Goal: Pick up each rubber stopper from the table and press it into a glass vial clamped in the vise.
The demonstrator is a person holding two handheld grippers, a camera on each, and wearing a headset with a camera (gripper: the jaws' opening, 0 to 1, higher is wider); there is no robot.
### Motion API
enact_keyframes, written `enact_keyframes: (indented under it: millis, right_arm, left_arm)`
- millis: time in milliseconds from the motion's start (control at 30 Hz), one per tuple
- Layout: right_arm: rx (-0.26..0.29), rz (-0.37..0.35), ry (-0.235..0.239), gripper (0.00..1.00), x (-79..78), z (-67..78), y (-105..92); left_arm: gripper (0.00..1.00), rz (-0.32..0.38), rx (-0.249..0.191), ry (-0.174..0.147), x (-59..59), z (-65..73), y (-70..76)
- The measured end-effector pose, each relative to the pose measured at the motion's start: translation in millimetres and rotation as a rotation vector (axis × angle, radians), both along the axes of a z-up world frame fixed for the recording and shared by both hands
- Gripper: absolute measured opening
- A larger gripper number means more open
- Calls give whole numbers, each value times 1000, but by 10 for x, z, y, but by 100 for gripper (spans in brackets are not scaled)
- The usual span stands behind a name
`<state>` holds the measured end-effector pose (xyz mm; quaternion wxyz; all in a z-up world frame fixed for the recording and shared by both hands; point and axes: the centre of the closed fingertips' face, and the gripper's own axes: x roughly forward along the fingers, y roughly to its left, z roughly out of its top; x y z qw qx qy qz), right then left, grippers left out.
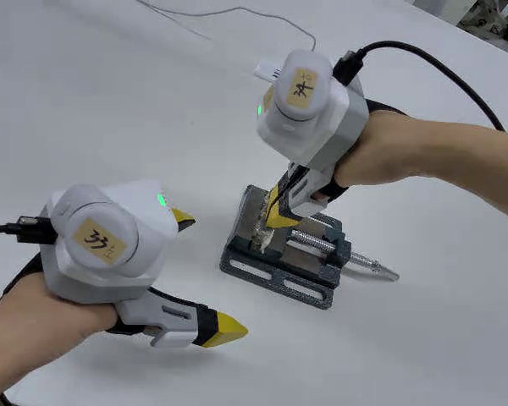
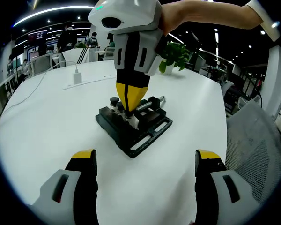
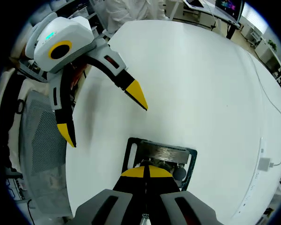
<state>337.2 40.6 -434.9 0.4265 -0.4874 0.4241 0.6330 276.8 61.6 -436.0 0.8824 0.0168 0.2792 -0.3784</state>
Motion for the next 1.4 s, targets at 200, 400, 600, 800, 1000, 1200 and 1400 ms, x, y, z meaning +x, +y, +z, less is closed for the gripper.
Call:
enact_keyframes:
  millis: [200, 400, 600, 800, 1000, 1200, 1400]
  right_arm:
    - [-22, -7, -13, 0, -2, 5, 7]
    - [-47, 6, -54, 0, -28, 4, 12]
    - [-13, -52, -58, 0, -16, 20, -16]
    - [2, -81, -64, 0, -28, 16, -12]
    - [-2, -56, -102, 0, -52, 4, -8]
    - [-1, -72, -116, 0, -45, 10, -13]
    - [72, -107, -144, 0, -33, 18, -19]
  left_arm:
    - [85, 5, 9, -5, -43, 91, 14]
    - [84, 49, 9, -9, -7, 223, 68]
    - [84, 74, 39, -21, -26, 352, 127]
    - [82, 113, 70, 1, -95, 283, 164]
    - [82, 143, 67, 7, -122, 326, 179]
    - [82, 140, 86, -11, -136, 412, 215]
    - [82, 135, 97, -23, -170, 432, 233]
